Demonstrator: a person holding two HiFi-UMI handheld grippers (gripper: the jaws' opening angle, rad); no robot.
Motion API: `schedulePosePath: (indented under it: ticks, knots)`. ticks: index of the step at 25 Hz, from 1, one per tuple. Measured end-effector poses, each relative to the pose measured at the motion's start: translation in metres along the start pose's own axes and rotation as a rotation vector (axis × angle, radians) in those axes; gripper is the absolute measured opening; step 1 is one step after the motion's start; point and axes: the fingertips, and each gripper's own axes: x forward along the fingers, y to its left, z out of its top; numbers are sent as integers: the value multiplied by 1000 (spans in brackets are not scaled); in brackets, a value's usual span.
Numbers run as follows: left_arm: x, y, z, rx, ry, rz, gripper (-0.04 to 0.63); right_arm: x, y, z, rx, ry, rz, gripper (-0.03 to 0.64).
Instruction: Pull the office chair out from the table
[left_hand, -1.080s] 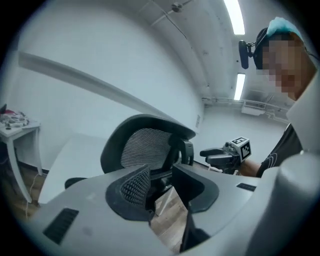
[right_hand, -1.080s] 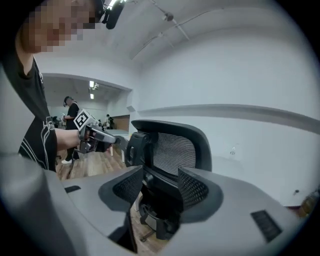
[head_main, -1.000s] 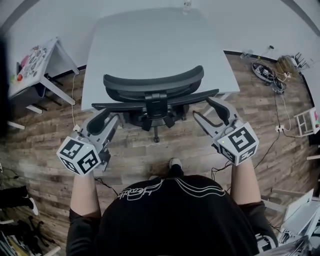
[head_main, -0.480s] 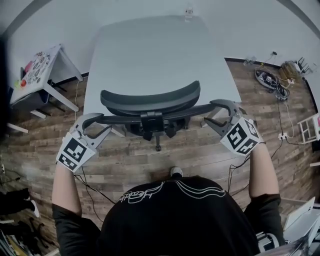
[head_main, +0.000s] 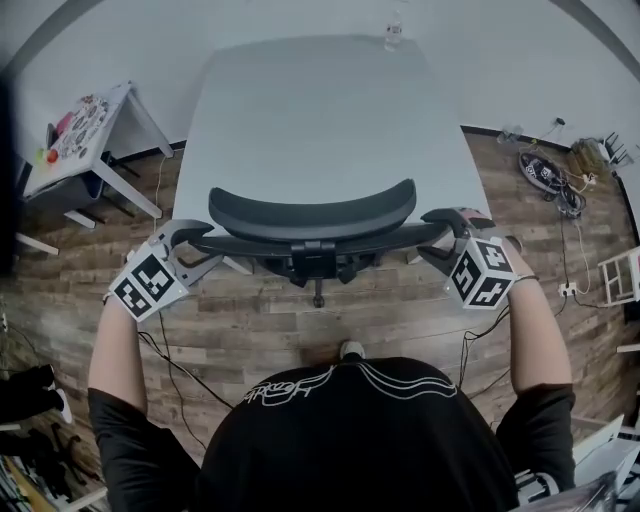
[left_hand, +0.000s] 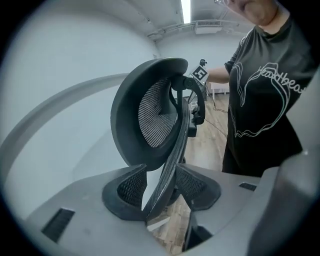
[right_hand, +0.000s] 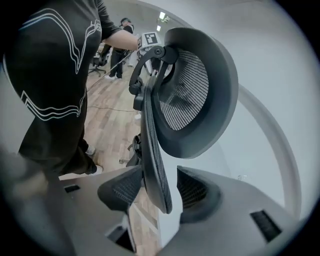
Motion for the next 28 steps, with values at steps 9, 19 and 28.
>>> schedulePosePath:
  ticks: [9, 19, 28]
  knots:
    - [12, -8, -23, 127, 169, -20, 160, 18, 8, 7, 0, 7, 65, 238]
    - [25, -13, -34, 202, 264, -58, 143, 21, 8, 5, -26, 36, 68, 173]
    - [26, -15, -36, 211, 277, -43, 141, 22, 11, 6, -22, 67, 56, 167]
